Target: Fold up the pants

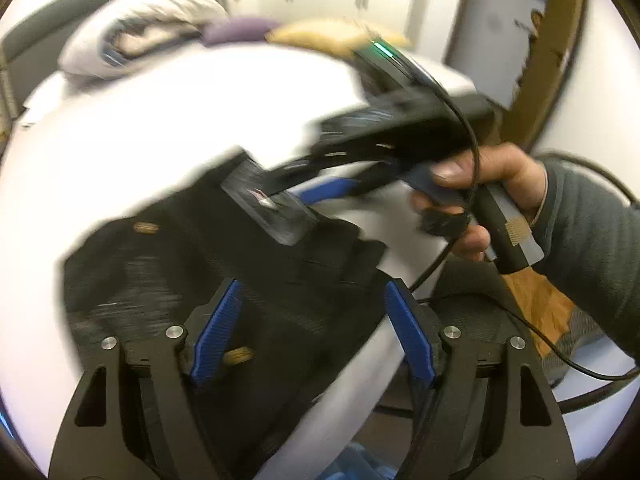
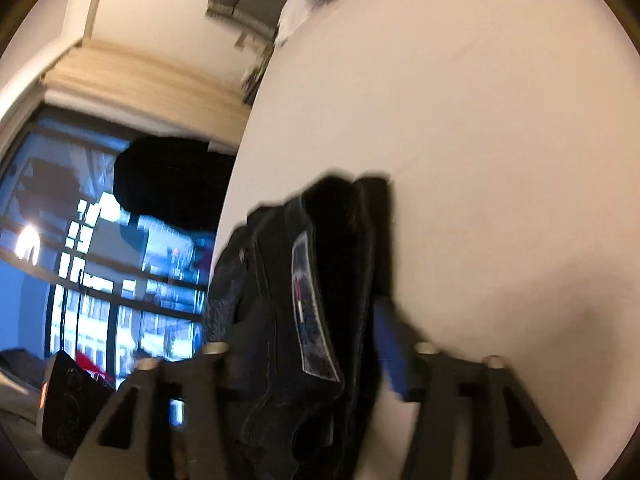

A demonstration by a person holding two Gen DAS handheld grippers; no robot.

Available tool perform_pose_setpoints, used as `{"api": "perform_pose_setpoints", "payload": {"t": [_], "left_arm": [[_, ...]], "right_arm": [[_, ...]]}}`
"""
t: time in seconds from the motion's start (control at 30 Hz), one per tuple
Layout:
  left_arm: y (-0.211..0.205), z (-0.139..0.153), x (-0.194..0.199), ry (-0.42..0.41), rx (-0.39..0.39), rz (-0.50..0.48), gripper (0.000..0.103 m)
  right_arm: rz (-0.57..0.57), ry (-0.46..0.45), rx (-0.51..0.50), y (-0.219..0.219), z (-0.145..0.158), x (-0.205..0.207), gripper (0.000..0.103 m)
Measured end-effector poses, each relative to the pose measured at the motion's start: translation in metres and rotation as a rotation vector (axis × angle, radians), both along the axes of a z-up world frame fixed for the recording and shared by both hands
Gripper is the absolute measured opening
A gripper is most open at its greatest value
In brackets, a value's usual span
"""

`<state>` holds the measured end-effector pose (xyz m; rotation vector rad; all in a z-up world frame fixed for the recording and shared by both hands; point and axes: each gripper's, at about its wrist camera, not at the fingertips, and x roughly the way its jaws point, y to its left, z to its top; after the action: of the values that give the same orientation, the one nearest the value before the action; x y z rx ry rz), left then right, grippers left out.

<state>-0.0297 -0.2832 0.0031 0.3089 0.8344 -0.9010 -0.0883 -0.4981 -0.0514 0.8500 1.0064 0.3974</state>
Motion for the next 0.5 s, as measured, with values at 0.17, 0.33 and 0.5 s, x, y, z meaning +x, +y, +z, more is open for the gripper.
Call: {"api": "perform_pose_setpoints", "payload": {"t": [0.17, 0.33, 0.5], "left_arm": [[0.086, 0.013, 0.034, 0.011, -0.104, 0.254, 0.096], [0.151, -0.027, 0.098, 0.234, -0.17, 0.46, 0.096], [0.157, -0.076, 0.123, 0.434, -0.154, 0.451, 0.096]], "right_arm": [[-0.022, 0.006, 0.053, -0.008, 0.0, -0.014, 0.081], [0.042, 0.047, 0.081, 0.012, -0.015, -0.002, 0.081], [0.112, 0.079, 0.064, 0.033, -0.014, 0.013, 0.081]]}}
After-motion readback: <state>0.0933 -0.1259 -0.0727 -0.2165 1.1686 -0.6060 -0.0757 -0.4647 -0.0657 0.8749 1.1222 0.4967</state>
